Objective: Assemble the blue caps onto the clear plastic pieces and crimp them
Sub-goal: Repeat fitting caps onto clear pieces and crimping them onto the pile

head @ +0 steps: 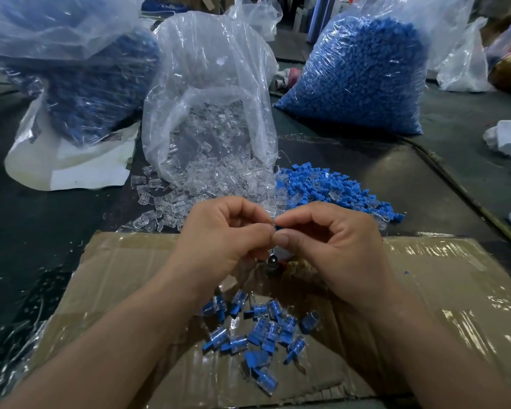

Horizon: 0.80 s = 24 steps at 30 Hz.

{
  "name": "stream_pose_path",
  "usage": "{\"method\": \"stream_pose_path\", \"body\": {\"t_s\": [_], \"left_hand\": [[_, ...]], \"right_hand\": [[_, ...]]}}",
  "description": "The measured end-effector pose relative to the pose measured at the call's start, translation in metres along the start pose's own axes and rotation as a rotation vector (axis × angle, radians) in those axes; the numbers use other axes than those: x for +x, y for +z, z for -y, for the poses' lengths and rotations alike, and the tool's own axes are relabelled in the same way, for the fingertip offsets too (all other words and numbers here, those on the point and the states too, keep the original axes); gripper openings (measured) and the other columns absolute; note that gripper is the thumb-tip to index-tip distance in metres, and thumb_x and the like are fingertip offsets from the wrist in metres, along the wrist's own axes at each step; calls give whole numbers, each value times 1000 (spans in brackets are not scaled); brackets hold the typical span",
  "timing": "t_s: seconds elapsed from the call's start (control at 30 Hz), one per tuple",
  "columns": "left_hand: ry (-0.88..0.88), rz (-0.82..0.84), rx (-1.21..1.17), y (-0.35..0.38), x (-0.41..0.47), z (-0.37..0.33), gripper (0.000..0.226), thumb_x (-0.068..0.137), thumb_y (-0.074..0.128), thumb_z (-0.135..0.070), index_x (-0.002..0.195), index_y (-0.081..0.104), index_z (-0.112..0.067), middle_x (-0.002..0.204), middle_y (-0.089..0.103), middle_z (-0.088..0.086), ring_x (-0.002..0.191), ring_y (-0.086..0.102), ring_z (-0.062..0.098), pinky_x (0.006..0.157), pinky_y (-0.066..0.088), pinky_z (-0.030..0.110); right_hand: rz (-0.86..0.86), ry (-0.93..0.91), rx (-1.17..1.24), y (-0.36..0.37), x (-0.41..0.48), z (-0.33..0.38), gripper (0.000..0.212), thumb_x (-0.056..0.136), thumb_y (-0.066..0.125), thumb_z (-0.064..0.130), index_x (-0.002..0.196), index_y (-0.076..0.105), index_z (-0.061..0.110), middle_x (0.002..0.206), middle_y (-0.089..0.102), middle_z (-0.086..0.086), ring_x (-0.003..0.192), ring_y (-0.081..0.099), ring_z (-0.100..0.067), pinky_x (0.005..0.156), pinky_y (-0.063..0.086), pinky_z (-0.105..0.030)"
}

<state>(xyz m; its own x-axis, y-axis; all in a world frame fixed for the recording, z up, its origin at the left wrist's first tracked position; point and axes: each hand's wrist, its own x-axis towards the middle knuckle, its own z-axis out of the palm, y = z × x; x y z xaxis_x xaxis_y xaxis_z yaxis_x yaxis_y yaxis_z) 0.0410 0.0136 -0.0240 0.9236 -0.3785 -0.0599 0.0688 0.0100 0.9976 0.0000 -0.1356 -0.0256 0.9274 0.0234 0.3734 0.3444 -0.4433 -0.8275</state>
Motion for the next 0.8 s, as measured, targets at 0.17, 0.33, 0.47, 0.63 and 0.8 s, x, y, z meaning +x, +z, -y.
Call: {"method": "stream_pose_path", "body": {"t_s": [0.17, 0.33, 0.47, 0.63, 0.8], "left_hand": [[-70, 43, -114, -4, 1, 1, 12, 60, 71, -2, 59, 66, -12, 52, 61, 6, 42, 55, 12, 41, 46, 18], [-86, 119, -158, -7, 2, 0, 12, 45, 72, -17, 57, 70, -17, 55, 63, 5, 43, 57, 12, 43, 46, 17], [-102, 136, -187, -8, 3, 0, 18, 40, 74, -21, 57, 70, -17, 59, 66, 8, 45, 59, 14, 43, 46, 18], [-129, 151, -188, -10, 4, 0, 11, 46, 71, -12, 57, 69, -13, 61, 67, 12, 46, 60, 15, 42, 46, 18], [-136, 158, -160, -9, 4, -1, 11, 47, 69, -8, 58, 69, -9, 56, 65, 12, 43, 58, 15, 40, 45, 17]], "right_hand": [[35, 10, 13, 1, 0, -4, 23, 65, 71, 36, 87, 65, 35, 91, 67, 15, 81, 65, -1, 72, 51, -14], [-20, -9, 72, 1, -2, -7, 27, 66, 72, 31, 93, 70, 27, 84, 71, 8, 75, 68, -8, 69, 56, -28], [-29, -102, -6, 1, 0, -7, 31, 71, 69, 23, 101, 66, 16, 90, 71, 5, 80, 68, -7, 71, 56, -27], [-7, -262, -173, -3, 2, -9, 36, 73, 71, 22, 105, 62, 9, 91, 68, 3, 83, 67, -5, 74, 54, -20], [23, -355, -251, -6, 2, -10, 30, 77, 63, 21, 103, 61, 8, 91, 65, 4, 83, 65, -6, 74, 54, -17]]}}
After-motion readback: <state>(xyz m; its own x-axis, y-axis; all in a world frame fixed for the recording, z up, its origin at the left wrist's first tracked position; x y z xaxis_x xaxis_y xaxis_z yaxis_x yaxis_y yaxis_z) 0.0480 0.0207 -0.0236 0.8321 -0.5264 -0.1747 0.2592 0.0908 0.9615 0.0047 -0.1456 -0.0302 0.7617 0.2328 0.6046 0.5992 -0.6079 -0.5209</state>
